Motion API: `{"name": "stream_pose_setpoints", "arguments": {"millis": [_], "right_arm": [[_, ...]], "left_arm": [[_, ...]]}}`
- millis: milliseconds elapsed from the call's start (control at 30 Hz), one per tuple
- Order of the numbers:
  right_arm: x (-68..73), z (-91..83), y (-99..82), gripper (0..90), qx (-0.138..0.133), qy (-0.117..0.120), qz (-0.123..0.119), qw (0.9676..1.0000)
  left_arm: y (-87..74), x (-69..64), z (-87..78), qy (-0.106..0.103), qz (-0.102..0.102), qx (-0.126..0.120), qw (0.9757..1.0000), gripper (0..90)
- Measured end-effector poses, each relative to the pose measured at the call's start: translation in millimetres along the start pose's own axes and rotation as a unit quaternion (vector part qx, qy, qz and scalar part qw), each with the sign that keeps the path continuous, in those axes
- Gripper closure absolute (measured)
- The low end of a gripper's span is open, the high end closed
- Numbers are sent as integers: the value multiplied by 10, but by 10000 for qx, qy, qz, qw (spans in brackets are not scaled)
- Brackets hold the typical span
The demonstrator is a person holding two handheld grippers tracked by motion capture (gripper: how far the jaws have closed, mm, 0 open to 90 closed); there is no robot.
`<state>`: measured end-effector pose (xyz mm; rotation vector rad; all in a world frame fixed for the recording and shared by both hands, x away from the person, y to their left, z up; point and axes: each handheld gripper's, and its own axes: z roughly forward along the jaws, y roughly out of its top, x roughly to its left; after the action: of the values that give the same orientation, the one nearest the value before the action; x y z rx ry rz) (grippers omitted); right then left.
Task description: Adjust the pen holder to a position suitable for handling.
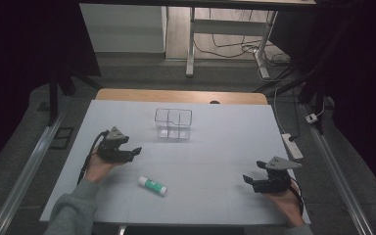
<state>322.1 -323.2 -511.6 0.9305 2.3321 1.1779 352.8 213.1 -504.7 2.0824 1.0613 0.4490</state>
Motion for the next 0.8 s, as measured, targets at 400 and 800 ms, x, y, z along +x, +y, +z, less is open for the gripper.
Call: {"name": "stream_pose_setpoints", "arguments": {"millis": [400,800], "right_arm": [[2,-2,-1,182,44,-36,-29,10000],[2,-5,0,184,45,-31,-43,10000]], "left_arm": [[276,81,185,-11,-19,-6,10000,308],[523,143,334,54,32,67,10000,328]]}}
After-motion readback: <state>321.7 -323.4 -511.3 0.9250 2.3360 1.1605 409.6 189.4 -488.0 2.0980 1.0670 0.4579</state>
